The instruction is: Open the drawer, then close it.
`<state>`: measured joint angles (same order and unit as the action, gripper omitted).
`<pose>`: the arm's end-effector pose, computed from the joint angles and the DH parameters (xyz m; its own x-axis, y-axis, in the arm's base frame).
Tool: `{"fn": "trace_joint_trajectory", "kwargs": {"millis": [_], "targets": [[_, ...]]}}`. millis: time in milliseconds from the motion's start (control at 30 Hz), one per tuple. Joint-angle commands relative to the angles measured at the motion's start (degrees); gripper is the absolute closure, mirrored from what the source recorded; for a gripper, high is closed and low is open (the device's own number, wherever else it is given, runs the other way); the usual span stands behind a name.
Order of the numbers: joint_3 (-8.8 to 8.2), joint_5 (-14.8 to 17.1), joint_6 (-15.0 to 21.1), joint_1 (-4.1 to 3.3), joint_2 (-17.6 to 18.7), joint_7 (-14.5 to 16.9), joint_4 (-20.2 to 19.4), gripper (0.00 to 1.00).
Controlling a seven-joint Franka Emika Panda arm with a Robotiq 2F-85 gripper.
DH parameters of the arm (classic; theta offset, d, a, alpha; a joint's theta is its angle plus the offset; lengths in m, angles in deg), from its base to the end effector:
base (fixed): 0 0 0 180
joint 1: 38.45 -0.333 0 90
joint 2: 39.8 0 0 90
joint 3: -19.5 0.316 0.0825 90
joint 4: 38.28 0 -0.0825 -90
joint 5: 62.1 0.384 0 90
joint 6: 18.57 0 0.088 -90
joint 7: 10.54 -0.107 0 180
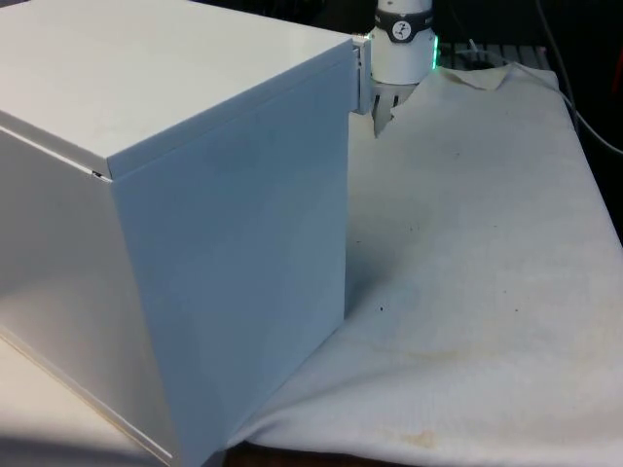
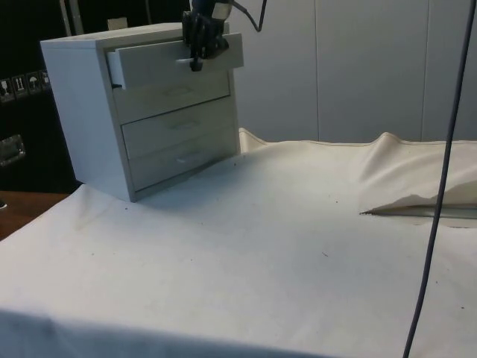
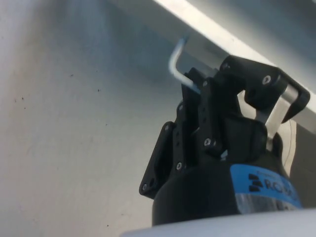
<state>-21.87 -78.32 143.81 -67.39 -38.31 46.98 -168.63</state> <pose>0.5504 -0.1052 0.4065 0.4896 0.8693 0.0676 0.7225 -0.4479 0.5267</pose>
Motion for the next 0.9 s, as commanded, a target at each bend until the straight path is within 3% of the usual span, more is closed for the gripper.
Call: {"fn": "trace_joint_trajectory", "kwargs": {"millis": [0, 200, 400, 433, 467, 700, 733, 767, 867], "targets": [[-0.34, -2.0, 0.3, 0.11, -1.1, -1.1, -1.3, 0.99], [0.0, 0.0, 0.0, 0.06, -0.5, 0.2, -0.5, 0.99], [-0.23, -1.1, 0.1, 0.23, -1.8, -0.1, -1.5, 0.99], [-0.06, 0.0, 0.0, 0.11, -0.7, 0.2, -0.7, 0.99], [-0.23, -1.3, 0.0, 0.29, -2.1, -0.1, -1.8, 0.99], [0.0, -1.8, -0.1, 0.52, -4.8, 0.2, -3.7, 0.99], [0.11, -0.1, -0.2, 0.11, -4.7, 1.1, -3.7, 0.99], [0.17, -1.8, -0.1, 0.52, -5.4, 0.2, -4.2, 0.99], [0.57, -2.2, -0.1, 0.52, -6.3, -0.1, -5.1, 0.99]]}}
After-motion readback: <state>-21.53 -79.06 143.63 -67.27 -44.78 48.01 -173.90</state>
